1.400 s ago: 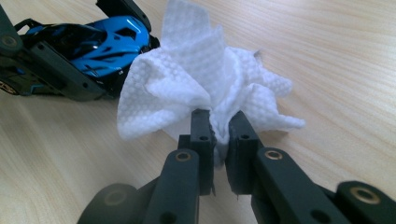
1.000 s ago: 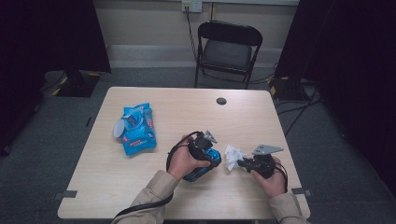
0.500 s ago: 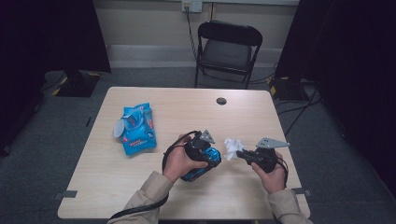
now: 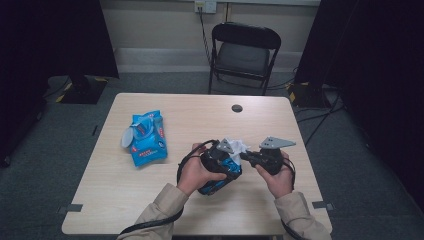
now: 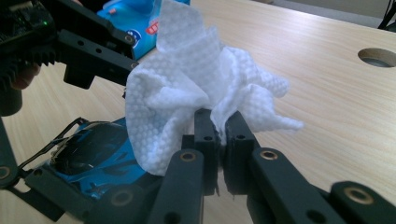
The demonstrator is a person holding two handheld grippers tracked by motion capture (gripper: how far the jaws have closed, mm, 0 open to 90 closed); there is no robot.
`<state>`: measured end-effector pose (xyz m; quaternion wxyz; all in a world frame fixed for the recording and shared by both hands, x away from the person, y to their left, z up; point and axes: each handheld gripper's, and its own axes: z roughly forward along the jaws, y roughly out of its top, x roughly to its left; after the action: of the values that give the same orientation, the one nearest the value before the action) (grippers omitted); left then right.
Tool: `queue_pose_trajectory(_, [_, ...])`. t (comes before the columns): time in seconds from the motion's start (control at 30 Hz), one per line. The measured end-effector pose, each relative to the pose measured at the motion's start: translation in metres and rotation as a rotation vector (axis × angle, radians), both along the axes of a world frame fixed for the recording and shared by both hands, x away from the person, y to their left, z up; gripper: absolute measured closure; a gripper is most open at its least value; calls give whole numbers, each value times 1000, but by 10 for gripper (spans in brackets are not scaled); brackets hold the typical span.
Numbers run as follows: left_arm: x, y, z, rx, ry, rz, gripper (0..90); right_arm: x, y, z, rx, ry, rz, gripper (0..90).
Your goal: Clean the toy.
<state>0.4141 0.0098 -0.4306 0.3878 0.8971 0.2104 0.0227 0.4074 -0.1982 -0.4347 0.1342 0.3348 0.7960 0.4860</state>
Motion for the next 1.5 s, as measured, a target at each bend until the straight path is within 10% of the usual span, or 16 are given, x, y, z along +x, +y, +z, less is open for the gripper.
queue_pose_trajectory(0.4, [5, 16, 1, 9, -23, 58, 262, -1, 1, -3, -24, 5, 36, 861])
queue_pose_trajectory(0.63, [6, 26, 1, 29, -25, 75, 262, -3, -11, -30, -85, 81, 11, 819])
queue_pose_trajectory(0.8, [6, 29, 0, 44, -27, 80, 262, -9, -13, -49, -158, 145, 16, 558])
queue_pose_trajectory(1.1, [4, 32, -2, 48, -21, 80, 262, -10, -23, -28, -116, 35, -62, 427])
queue_pose_trajectory(1.47, [3, 35, -4, 56, -14, 75, 262, 1, 0, -63, -209, 104, -30, 539])
queue_pose_trajectory(1.5, [3, 35, -4, 60, -15, 69, 262, 0, 2, -64, -219, 89, -17, 689])
